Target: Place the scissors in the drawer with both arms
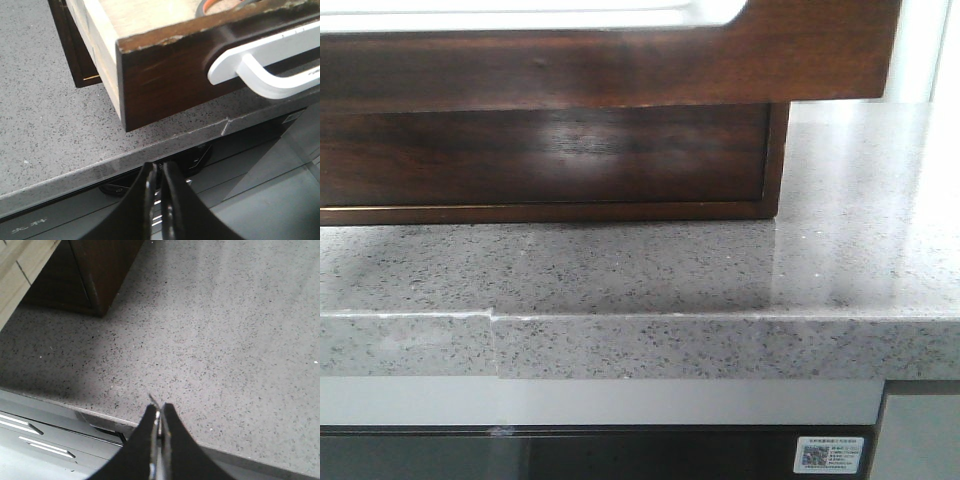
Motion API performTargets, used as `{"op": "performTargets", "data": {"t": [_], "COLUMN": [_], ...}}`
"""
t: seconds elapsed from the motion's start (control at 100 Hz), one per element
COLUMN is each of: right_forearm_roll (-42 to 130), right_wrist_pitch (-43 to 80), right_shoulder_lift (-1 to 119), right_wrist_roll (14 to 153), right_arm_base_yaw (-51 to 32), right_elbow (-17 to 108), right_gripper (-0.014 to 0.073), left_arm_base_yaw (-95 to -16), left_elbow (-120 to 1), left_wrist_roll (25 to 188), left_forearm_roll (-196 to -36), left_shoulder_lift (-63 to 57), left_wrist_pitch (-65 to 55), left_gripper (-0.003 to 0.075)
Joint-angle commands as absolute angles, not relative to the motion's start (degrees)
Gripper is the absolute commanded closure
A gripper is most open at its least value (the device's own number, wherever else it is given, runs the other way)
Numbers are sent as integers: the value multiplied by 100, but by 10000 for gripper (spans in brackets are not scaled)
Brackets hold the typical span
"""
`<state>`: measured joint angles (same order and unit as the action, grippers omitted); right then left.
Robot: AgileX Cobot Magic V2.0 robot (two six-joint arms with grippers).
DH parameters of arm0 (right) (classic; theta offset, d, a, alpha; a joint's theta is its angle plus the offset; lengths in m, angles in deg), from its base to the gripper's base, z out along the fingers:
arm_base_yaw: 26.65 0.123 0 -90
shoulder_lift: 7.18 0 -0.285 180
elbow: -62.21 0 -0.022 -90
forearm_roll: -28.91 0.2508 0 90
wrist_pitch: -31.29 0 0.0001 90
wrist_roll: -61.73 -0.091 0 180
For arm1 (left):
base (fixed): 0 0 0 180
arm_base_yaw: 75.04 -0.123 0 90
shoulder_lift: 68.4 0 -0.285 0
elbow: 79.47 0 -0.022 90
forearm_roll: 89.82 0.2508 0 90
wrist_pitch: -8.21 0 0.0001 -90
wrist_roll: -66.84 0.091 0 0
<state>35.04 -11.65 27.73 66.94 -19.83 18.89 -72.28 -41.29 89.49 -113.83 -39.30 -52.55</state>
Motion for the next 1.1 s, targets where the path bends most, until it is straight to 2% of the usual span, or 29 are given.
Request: {"op": "performTargets", "data": {"t": [0.0, 0.33, 0.8, 0.94, 1.09], "right_forearm_roll": [3535, 3535, 3535, 3535, 3535], "right_wrist_pitch": [-801, -801, -801, -801, -775], "right_shoulder_lift": [2791, 2791, 2791, 2791, 2791], "right_wrist_roll": [6686, 6686, 6686, 6686, 6686], "right_arm_base_yaw": [-2032, -2032, -2032, -2032, -2032], "right_elbow": [2029, 2029, 2029, 2029, 2029], "right_gripper": [662, 662, 662, 662, 662], "left_arm_base_yaw": [-7181, -7027, -7036, -7036, -7036], "left_elbow": [-4290, -4139, -725, -113, -52], "left_wrist_roll": [8882, 8950, 7108, 7107, 7107], "left_forearm_roll": [-11599, -11180, -9364, -9346, -9335], "left_shoulder_lift": [-3880, -4400, -6036, -6276, -6266], "left_wrist_pitch": [-4951, -4663, 296, 821, 634], "left_gripper": [741, 741, 741, 741, 741]}}
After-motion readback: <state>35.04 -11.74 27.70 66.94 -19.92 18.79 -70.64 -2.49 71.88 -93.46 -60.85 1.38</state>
